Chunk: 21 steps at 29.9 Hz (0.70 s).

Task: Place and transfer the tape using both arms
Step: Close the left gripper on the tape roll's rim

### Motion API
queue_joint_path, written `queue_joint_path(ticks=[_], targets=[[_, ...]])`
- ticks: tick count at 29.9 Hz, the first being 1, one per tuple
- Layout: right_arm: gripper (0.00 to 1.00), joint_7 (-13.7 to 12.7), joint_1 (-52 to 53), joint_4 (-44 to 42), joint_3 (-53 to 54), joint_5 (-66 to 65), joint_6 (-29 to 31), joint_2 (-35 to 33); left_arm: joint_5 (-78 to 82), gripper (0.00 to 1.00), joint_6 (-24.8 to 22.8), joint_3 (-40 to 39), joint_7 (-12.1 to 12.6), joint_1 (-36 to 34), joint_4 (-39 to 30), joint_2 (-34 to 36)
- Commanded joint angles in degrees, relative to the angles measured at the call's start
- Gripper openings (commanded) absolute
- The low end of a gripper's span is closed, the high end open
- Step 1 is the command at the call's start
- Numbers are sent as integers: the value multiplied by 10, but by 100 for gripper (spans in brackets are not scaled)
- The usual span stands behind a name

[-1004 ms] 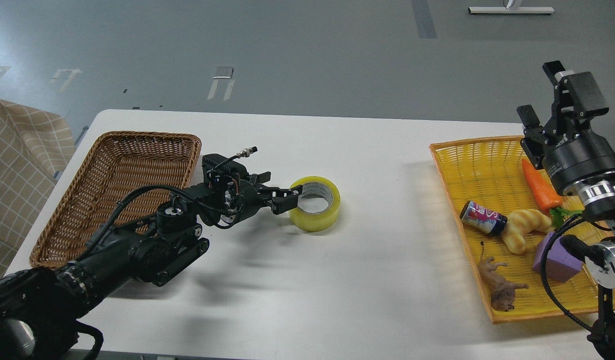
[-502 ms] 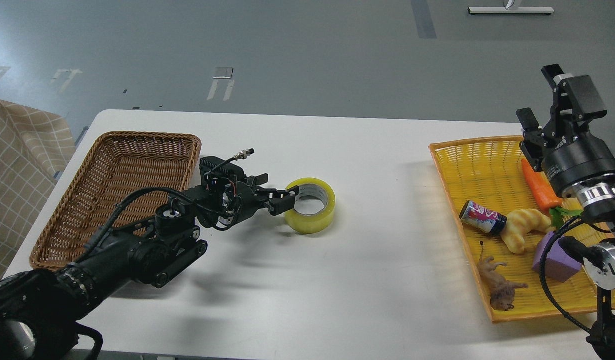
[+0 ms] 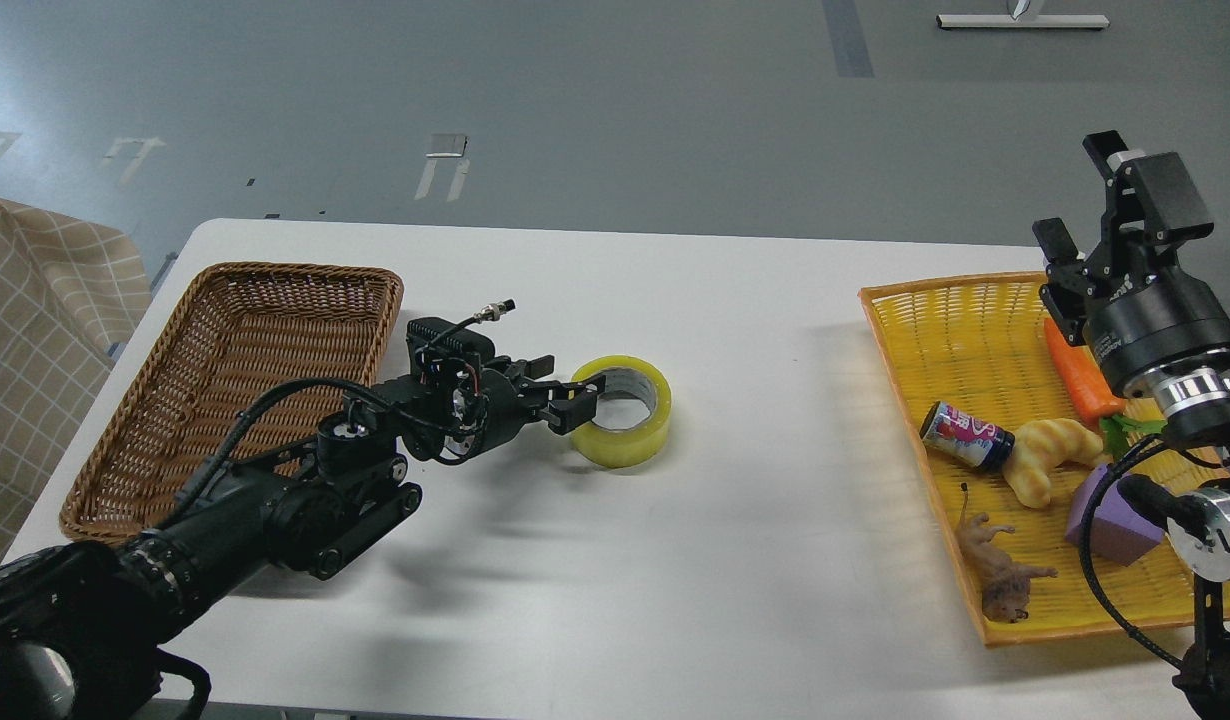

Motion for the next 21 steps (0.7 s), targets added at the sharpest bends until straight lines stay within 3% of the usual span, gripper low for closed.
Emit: queue_joint_path(ticks=[1,5,8,14,15,17,21], targets=[[100,0,-3,0,1,0,0,-1,-1,77,-4,0,0,3,0,3],[100,0,-8,0,1,0,0,-1,-1,77,-6,0,-1,7,0,8],[100,0,-9,-1,1,0,0,-1,0,70,-6,0,-2,7,-1,7],[100,0,-9,-1,1,0,-2,0,-1,40,-6,0,-8,6,-9,7],[100,0,-9,-1,1,0,-5,-1,-1,30,-6,0,-10,6,-11,7],[100,0,-9,-1,1,0,-8,-1,-1,19,-6,0,-11,6,-11,7],[100,0,-12,-4,1,0,-8,0,-1,10,-6,0,-11,7,-12,8]])
